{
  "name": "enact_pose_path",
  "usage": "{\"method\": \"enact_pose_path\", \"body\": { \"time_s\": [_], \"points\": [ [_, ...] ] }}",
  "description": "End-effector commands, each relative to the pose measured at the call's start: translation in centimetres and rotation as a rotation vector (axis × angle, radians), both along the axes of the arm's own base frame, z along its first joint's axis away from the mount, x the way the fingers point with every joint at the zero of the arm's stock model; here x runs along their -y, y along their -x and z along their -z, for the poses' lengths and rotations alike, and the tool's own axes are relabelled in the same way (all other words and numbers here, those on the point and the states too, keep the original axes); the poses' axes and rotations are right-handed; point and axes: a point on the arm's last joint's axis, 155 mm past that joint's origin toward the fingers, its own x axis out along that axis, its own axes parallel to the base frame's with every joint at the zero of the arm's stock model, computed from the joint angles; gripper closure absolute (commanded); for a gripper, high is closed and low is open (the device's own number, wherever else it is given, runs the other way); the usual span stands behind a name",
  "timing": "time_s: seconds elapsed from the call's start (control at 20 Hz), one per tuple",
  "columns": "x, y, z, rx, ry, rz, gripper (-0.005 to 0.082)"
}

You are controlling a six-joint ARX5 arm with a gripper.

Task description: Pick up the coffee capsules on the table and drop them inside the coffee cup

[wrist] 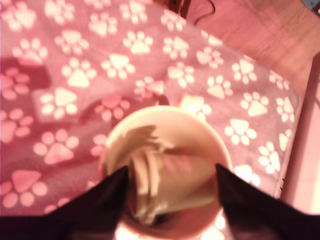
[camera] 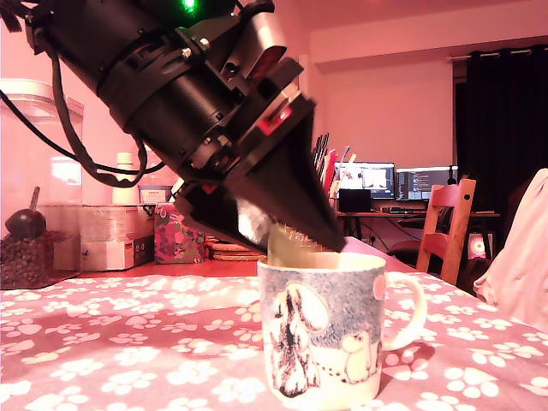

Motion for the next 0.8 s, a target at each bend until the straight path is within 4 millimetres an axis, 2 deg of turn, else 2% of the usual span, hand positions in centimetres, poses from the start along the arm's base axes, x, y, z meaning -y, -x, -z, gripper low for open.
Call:
{"method": "enact_pose_path", "body": {
  "time_s": [0.0,0.5,0.65,0.75],
  "points": [
    [-0.3,0.1,0.9,-0.020,-0.031,-0.009,0.0060],
    [-0.3,0.1,0.9,-0.021,-0.028,-0.011,0.0066],
    [0.0,-0.2,0.3,-0.013,-0.019,-0.011,0.0170],
    [0.4,-0.5,-0.5,0.003,-0.007,-0.005,0.0322]
  ]
}}
